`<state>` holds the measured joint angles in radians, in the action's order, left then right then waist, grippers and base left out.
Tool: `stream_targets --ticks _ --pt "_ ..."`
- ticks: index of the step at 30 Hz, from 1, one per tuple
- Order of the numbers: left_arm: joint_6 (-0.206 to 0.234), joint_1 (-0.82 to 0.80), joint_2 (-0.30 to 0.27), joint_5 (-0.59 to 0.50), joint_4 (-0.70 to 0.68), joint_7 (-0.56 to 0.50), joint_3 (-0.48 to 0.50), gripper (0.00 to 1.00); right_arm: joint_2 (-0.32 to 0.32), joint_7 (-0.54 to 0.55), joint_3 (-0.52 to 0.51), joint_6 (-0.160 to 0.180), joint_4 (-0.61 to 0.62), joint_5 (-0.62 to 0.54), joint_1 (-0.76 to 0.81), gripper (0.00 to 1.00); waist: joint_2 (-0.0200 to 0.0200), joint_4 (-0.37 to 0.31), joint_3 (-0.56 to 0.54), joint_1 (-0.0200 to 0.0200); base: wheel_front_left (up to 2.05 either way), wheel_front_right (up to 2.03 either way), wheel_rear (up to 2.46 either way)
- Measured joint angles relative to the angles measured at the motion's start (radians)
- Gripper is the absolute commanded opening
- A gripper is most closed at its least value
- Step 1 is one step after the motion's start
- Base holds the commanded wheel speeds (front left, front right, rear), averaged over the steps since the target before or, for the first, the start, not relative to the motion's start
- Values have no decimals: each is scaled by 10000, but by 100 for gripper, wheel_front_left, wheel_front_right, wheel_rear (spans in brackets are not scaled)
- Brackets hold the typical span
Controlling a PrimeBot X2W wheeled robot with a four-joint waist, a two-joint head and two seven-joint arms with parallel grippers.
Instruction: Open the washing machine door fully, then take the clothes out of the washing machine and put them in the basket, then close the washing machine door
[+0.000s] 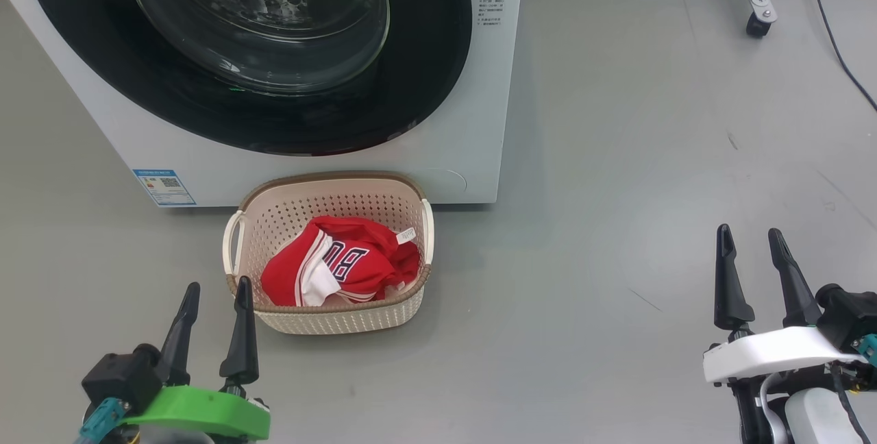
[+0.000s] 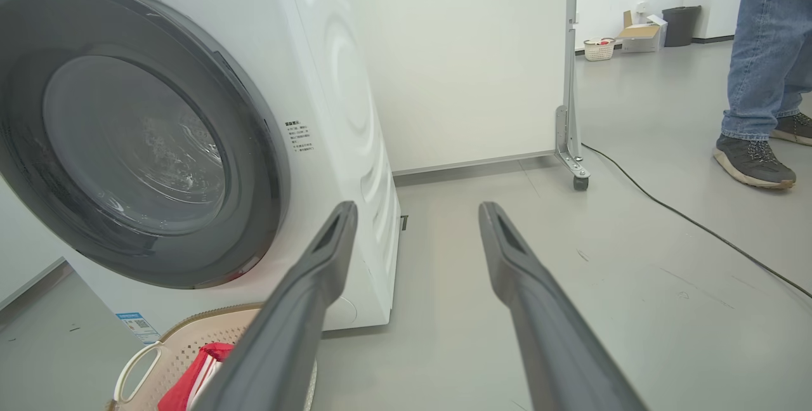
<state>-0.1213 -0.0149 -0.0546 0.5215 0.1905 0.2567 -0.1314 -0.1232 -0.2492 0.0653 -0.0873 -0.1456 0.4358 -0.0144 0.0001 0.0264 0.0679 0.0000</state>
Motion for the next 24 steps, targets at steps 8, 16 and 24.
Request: stream_targets --ticks 8,16,24 --pt "-2 1 -15 50 -38 0 6 100 56 0 -90 -42 42 -71 33 100 0 -4 56 0 0 0 0" --pt "-2 1 -38 54 -58 0 19 100 125 0 -159 -84 48 -86 33 100 0 -5 90 0 0 0 0" --pt "-2 1 -46 67 -58 0 23 100 171 0 -201 -125 52 -113 33 100 0 3 117 0 0 0 0"
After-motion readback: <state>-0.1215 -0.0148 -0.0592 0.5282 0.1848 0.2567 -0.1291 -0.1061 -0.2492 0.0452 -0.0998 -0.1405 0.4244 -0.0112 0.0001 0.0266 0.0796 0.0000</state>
